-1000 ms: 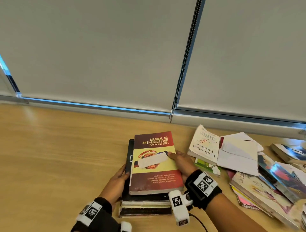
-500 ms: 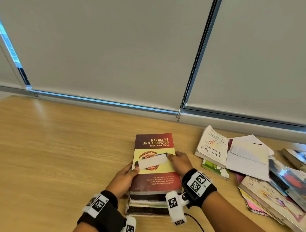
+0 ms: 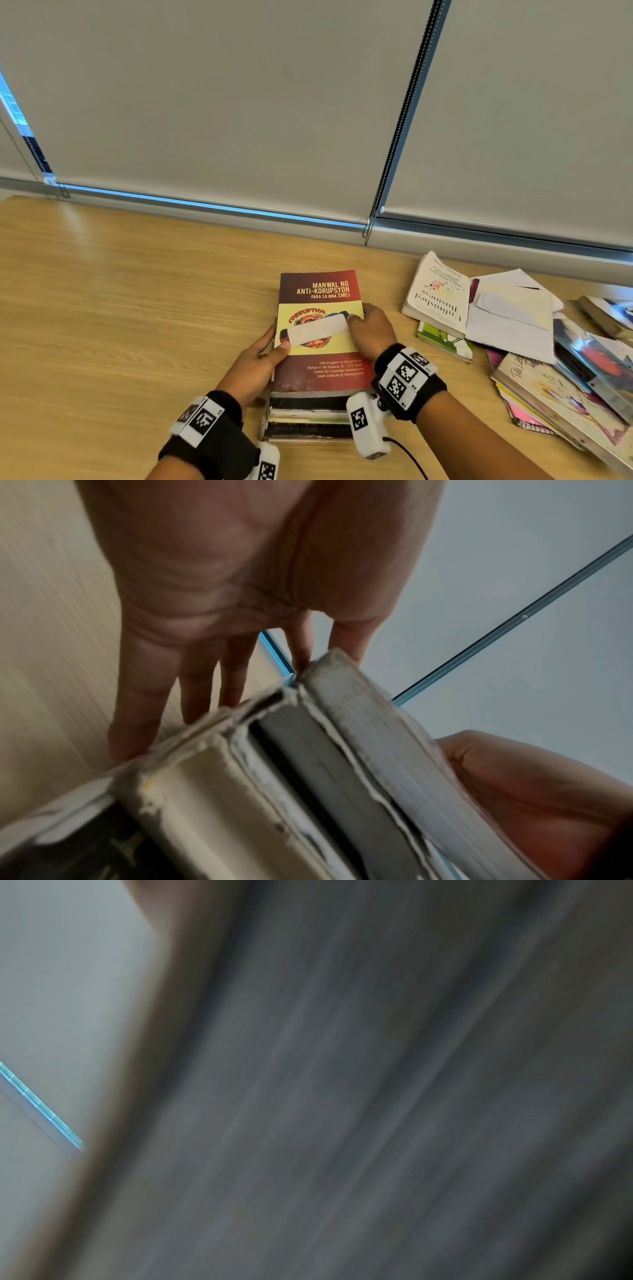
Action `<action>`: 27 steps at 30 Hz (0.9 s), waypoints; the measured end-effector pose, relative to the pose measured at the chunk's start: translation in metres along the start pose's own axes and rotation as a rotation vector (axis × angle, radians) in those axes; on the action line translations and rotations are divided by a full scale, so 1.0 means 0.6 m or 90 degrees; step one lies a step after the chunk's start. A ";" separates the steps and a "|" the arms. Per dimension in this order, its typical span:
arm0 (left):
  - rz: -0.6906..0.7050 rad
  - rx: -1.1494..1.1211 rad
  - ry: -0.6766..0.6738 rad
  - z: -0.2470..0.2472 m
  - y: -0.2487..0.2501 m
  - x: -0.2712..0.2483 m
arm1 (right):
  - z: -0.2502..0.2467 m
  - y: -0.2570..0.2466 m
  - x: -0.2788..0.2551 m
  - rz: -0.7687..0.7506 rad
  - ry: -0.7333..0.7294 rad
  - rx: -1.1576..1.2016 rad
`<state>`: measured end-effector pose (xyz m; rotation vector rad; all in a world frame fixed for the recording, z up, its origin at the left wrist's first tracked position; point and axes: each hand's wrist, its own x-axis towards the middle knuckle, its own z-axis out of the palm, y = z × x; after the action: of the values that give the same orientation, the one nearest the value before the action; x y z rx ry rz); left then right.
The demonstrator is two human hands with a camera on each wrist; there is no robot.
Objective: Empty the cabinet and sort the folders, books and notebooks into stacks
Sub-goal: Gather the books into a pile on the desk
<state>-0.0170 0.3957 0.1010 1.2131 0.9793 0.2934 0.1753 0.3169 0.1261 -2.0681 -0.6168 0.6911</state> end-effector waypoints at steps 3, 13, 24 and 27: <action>0.003 0.004 -0.002 -0.001 0.001 -0.001 | 0.002 0.007 0.004 -0.005 0.002 -0.031; -0.039 0.018 -0.010 -0.009 -0.002 0.012 | -0.016 0.041 0.004 0.075 -0.054 -0.026; -0.062 0.013 0.002 0.013 -0.007 0.013 | -0.015 0.122 -0.015 0.179 -0.188 0.285; -0.052 0.003 0.019 0.021 -0.010 0.001 | -0.022 0.123 -0.019 0.185 -0.200 0.283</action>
<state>-0.0087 0.3856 0.0954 1.1731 1.0536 0.2452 0.1887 0.2637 0.0739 -1.6580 -0.2928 1.2184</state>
